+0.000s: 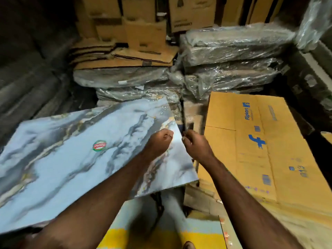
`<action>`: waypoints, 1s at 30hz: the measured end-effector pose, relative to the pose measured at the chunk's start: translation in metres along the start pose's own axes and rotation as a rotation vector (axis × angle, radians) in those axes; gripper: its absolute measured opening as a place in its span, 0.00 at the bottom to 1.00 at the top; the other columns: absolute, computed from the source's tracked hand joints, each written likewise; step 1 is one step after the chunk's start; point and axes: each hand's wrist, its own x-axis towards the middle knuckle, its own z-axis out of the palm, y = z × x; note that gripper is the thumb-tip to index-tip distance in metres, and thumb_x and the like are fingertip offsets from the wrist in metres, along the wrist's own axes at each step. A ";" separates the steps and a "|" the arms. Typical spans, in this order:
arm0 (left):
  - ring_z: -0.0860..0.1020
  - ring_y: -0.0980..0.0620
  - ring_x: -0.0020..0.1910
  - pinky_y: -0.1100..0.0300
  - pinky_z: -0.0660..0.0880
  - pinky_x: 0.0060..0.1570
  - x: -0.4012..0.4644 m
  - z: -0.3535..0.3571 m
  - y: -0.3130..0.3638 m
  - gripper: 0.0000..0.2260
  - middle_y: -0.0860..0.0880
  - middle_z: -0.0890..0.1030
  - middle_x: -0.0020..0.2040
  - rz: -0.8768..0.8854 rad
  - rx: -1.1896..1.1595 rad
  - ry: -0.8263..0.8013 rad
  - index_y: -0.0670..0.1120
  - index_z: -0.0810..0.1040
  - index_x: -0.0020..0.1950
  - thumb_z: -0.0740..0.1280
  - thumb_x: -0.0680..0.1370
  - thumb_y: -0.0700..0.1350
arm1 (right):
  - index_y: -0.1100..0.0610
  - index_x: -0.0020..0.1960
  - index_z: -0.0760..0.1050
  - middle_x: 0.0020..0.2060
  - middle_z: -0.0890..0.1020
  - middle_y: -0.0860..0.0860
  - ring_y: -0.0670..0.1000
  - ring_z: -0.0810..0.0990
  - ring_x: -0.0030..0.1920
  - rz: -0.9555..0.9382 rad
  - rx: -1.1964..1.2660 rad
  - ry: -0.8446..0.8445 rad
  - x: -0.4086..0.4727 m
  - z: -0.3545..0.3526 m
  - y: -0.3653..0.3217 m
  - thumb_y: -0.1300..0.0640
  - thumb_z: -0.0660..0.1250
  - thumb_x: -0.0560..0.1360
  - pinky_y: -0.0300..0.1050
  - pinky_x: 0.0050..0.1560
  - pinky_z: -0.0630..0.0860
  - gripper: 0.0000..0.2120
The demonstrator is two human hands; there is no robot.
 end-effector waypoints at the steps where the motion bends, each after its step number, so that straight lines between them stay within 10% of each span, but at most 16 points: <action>1: 0.78 0.43 0.49 0.57 0.69 0.47 -0.011 -0.023 -0.018 0.15 0.42 0.81 0.46 -0.045 0.004 0.029 0.42 0.78 0.44 0.60 0.79 0.53 | 0.60 0.61 0.78 0.53 0.83 0.59 0.62 0.80 0.54 -0.054 0.009 -0.053 0.000 0.023 -0.019 0.57 0.64 0.79 0.52 0.51 0.75 0.13; 4: 0.79 0.43 0.51 0.52 0.74 0.53 -0.066 -0.095 -0.086 0.27 0.42 0.83 0.50 -0.162 0.011 0.143 0.41 0.80 0.48 0.55 0.72 0.62 | 0.62 0.59 0.78 0.54 0.83 0.61 0.63 0.80 0.55 -0.200 0.001 -0.215 -0.013 0.097 -0.086 0.54 0.61 0.79 0.53 0.55 0.75 0.16; 15: 0.79 0.48 0.49 0.54 0.74 0.51 -0.323 -0.297 -0.350 0.10 0.48 0.81 0.45 -0.579 -0.155 0.563 0.48 0.78 0.41 0.61 0.80 0.45 | 0.63 0.45 0.81 0.46 0.85 0.59 0.61 0.84 0.44 -0.756 0.007 -0.562 -0.143 0.371 -0.344 0.59 0.61 0.73 0.54 0.45 0.81 0.12; 22: 0.80 0.45 0.46 0.56 0.74 0.49 -0.437 -0.344 -0.446 0.09 0.41 0.83 0.45 -0.852 -0.342 0.740 0.44 0.81 0.44 0.63 0.79 0.38 | 0.60 0.61 0.79 0.57 0.83 0.58 0.61 0.80 0.57 -0.706 0.027 -0.885 -0.216 0.474 -0.445 0.49 0.53 0.74 0.51 0.58 0.74 0.25; 26: 0.73 0.55 0.30 0.58 0.65 0.37 -0.484 -0.341 -0.486 0.13 0.46 0.75 0.34 -1.010 -0.396 0.845 0.45 0.75 0.37 0.60 0.81 0.38 | 0.62 0.65 0.75 0.56 0.82 0.61 0.59 0.81 0.57 -0.693 0.063 -1.051 -0.238 0.529 -0.472 0.63 0.62 0.78 0.48 0.61 0.74 0.17; 30: 0.70 0.50 0.36 0.58 0.64 0.38 -0.531 -0.322 -0.512 0.09 0.43 0.76 0.41 -1.174 -0.532 0.998 0.48 0.74 0.41 0.60 0.81 0.41 | 0.62 0.69 0.71 0.61 0.80 0.60 0.58 0.79 0.61 -0.689 0.084 -1.263 -0.256 0.584 -0.485 0.65 0.63 0.78 0.48 0.64 0.73 0.20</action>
